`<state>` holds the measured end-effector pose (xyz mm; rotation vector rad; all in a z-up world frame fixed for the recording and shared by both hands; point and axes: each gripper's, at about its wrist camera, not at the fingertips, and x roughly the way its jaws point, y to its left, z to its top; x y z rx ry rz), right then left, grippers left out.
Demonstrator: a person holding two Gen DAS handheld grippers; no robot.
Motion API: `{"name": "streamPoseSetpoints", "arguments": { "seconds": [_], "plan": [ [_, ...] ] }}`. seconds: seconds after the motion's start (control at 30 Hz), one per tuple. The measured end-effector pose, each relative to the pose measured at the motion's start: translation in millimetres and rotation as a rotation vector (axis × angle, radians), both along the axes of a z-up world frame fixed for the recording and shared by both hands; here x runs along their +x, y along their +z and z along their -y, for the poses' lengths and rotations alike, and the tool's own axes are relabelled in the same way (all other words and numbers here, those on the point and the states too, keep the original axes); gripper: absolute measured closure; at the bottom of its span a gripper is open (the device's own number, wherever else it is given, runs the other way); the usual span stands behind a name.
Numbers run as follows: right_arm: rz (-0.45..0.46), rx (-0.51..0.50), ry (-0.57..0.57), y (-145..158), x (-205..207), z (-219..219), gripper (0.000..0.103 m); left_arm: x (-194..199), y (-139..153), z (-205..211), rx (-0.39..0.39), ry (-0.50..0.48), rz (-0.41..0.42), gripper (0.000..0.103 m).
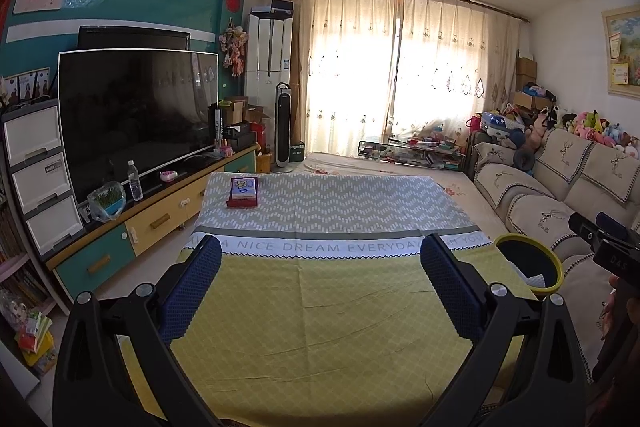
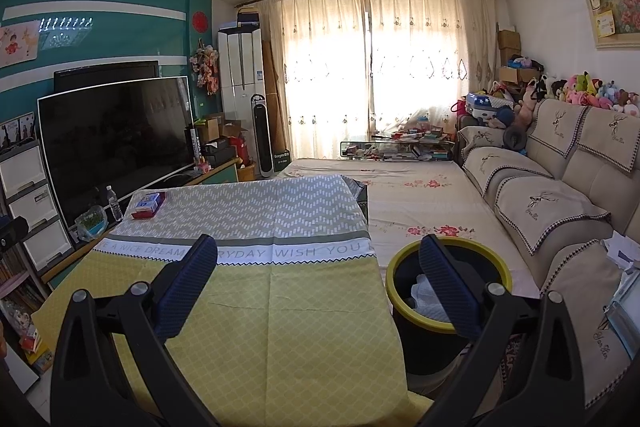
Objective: Collect trash
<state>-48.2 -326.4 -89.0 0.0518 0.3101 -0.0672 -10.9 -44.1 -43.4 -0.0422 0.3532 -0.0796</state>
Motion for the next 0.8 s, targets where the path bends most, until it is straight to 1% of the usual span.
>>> {"name": "streamPoseSetpoints", "arguments": {
  "seconds": [0.8],
  "plan": [
    [-0.013,0.004,0.004,-6.4,4.4,-0.5,0.007,3.6,-4.2,1.3,-0.009,-0.009,-0.019,0.005]
  ]
}}
